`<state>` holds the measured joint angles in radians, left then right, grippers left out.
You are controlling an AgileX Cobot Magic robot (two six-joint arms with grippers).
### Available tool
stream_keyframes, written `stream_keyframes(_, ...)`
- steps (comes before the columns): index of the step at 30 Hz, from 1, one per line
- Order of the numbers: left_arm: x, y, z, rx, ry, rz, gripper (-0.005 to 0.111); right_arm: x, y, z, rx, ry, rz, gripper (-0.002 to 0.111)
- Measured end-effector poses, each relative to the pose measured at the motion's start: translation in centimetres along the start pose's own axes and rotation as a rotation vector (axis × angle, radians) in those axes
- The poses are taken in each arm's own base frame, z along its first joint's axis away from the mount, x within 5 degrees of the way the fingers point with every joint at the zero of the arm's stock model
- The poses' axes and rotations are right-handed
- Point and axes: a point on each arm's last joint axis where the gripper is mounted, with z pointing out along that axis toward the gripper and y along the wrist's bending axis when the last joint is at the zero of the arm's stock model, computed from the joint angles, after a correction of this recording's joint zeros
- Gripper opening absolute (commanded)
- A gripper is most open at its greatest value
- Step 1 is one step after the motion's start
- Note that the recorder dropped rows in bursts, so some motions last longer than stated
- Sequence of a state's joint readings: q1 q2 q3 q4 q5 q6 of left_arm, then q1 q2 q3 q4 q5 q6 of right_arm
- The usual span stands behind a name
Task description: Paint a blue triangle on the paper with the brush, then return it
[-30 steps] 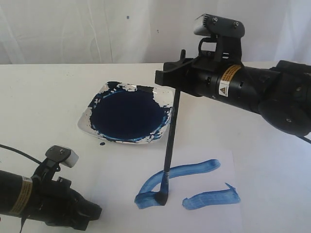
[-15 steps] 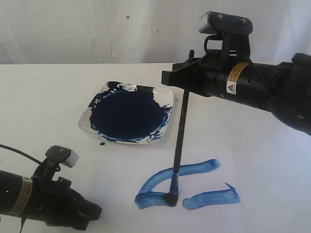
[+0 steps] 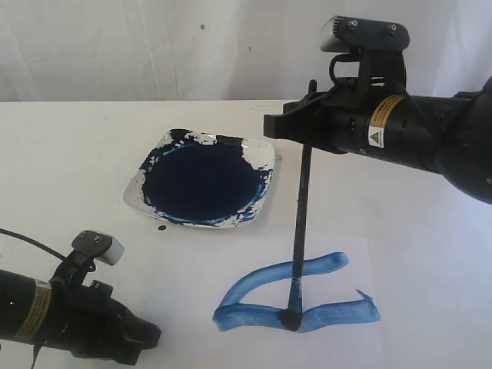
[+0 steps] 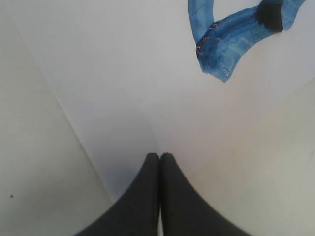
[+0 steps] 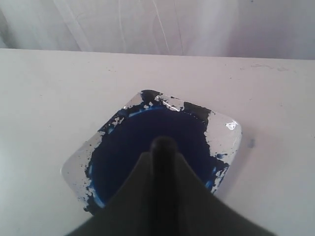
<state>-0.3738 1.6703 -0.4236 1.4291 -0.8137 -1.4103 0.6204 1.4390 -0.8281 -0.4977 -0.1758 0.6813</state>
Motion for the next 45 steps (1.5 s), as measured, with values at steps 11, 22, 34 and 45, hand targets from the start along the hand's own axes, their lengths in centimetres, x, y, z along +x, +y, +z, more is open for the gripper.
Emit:
stream_keyframes(11, 0.0, 0.0, 0.0, 0.000, 0.000, 0.000, 0.000, 0.0, -0.1, -0.2, 0.012, 0.010, -0.033, 0.000)
stream_keyframes(22, 0.0, 0.0, 0.0, 0.000, 0.000, 0.000, 0.000, 0.0, -0.1, -0.2, 0.012, 0.010, -0.067, 0.000)
stream_keyframes(34, 0.0, 0.0, 0.0, 0.000, 0.000, 0.000, 0.000, -0.2, 0.4, -0.3, -0.043, -0.045, -0.140, 0.000)
stream_keyframes(45, 0.0, 0.0, 0.0, 0.000, 0.000, 0.000, 0.000, -1.9, 0.8, -2.1, -0.048, -0.122, -0.116, 0.000)
